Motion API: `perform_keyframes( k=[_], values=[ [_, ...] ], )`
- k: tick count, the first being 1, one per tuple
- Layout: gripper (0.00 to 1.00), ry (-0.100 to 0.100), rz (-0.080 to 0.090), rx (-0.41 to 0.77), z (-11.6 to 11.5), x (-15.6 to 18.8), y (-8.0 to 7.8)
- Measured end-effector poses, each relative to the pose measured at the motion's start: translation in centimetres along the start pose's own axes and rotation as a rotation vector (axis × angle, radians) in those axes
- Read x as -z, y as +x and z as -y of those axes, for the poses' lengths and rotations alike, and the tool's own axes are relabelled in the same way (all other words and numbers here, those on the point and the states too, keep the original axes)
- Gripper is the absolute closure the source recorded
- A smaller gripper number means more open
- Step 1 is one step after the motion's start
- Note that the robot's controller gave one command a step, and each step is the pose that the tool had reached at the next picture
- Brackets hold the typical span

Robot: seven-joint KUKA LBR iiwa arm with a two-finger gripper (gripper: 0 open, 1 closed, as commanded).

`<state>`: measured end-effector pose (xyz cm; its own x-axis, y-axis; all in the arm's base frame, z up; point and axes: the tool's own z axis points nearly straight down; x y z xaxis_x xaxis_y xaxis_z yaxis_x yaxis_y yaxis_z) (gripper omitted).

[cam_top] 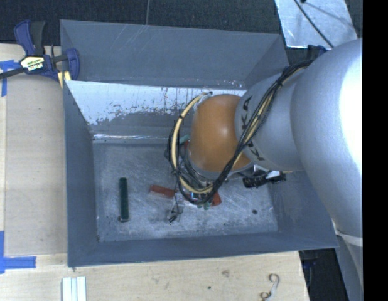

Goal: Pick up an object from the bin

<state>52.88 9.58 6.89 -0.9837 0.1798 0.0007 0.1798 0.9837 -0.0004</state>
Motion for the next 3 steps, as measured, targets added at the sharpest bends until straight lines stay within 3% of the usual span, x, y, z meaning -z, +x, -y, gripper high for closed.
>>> perform_keyframes(
  k=[3],
  values=[
    [0.0, -0.001, 0.003, -0.005, 0.14, 0.05, -0.2]
  ],
)
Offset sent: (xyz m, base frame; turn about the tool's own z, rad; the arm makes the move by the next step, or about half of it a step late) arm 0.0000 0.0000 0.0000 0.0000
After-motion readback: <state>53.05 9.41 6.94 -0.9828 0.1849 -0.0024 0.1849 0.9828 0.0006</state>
